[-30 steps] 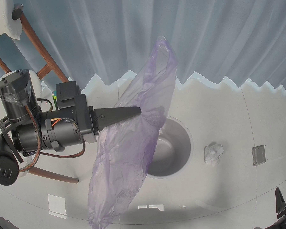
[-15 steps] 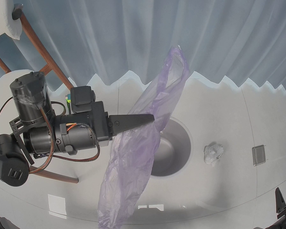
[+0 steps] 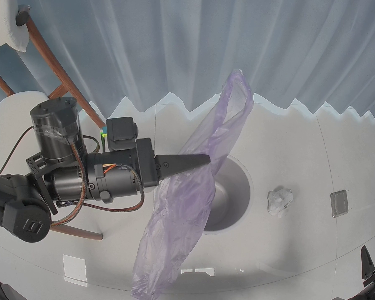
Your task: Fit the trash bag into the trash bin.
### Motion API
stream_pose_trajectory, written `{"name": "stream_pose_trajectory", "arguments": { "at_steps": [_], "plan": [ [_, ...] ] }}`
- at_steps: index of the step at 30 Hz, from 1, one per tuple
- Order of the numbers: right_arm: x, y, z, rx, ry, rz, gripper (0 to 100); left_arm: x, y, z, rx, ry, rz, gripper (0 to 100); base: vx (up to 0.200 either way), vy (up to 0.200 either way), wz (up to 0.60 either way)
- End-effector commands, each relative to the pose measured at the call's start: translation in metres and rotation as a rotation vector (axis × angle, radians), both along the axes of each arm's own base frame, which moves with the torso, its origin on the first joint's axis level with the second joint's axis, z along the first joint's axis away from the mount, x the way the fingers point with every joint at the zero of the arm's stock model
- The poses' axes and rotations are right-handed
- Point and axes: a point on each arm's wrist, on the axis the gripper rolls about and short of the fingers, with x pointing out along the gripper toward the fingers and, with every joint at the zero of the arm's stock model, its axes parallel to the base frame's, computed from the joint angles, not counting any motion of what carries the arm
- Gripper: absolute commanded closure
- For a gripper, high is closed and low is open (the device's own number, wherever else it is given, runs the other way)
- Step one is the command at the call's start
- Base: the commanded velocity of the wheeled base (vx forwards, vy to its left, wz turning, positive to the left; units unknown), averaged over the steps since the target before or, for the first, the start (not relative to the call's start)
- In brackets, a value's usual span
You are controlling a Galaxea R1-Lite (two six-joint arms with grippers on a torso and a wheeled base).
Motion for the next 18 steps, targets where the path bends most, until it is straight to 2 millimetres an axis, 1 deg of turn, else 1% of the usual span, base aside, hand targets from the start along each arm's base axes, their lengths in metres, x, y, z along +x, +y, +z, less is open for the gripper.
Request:
{"name": "stream_pose_trajectory", "arguments": {
  "at_steps": [1,5,12,18],
  "plan": [
    [0.000,0.000,-0.005,0.000,0.001,0.000,0,0.003,-0.002,-0.004,0.008,0.012,0.000,100,0.000,0.000,0.00],
    [0.000,0.000,-0.005,0.000,0.001,0.000,0,0.006,-0.004,-0.009,0.016,0.022,0.000,100,0.000,0.000,0.00],
    [0.000,0.000,-0.005,0.000,0.001,0.000,0,0.013,-0.009,-0.008,0.004,0.006,0.003,100,0.000,0.000,0.00],
    [0.000,0.000,-0.005,0.000,0.001,0.000,0,0.015,-0.010,-0.011,0.006,0.008,0.003,100,0.000,0.000,0.00]
  ]
}}
